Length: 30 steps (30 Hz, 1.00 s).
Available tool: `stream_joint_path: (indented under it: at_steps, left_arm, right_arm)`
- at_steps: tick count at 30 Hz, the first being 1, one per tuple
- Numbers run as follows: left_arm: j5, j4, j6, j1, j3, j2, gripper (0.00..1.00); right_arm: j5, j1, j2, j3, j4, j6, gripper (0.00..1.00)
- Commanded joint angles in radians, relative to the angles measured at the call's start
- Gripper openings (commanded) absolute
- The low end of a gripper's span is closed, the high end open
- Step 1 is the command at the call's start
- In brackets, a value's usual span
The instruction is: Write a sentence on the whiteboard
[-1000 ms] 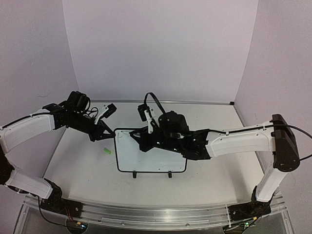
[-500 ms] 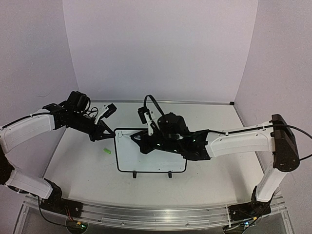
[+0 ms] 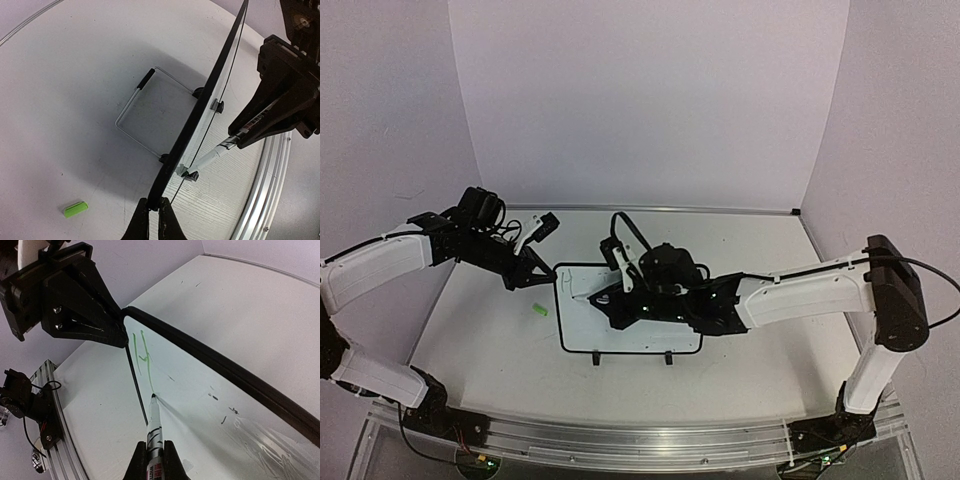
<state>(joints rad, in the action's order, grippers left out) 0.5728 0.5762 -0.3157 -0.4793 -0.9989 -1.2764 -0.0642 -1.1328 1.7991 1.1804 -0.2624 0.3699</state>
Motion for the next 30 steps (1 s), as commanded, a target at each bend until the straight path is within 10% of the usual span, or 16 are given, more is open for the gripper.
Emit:
stream_joint_path:
  at_steps: [1, 30]
  left_arm:
    - [-0.059, 0.014, -0.022, -0.005, -0.012, 0.014, 0.00]
    - [-0.061, 0.016, -0.022, -0.007, -0.012, 0.015, 0.00]
  right_arm:
    - [-0.058, 0.005, -0.057, -0.041, -0.076, -0.020, 0.00]
    - [0.122, 0.005, -0.066, -0.041, -0.124, 0.003, 0.00]
